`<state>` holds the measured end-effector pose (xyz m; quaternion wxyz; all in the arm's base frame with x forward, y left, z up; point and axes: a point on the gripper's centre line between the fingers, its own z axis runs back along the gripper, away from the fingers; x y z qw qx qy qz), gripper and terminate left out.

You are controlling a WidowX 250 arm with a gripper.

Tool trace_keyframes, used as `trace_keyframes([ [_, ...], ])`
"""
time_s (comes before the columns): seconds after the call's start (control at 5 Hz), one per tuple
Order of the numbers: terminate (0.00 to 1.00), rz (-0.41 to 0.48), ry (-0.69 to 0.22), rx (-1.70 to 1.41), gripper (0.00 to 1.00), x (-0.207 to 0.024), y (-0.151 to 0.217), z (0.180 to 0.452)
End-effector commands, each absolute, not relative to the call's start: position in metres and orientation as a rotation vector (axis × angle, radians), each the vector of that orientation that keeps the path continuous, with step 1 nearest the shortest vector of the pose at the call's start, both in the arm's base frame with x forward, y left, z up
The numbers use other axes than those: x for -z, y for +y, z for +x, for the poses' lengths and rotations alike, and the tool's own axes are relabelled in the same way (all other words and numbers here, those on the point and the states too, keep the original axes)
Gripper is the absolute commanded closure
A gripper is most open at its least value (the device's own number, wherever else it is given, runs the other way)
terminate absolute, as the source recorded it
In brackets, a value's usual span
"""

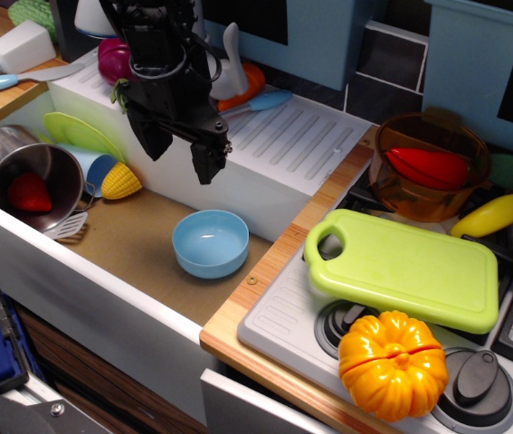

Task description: Lift bowl

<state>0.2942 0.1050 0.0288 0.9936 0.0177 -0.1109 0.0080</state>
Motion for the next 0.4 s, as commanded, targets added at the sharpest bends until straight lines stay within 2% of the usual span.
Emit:
trace_keyframes([
  [0.0, 0.00, 0.035, -0.222, -0.016, 0.00, -0.029, 0.105, 0.294],
  [0.2, 0.00, 0.068, -0.183, -0.054, 0.00, -0.012, 0.101, 0.299],
])
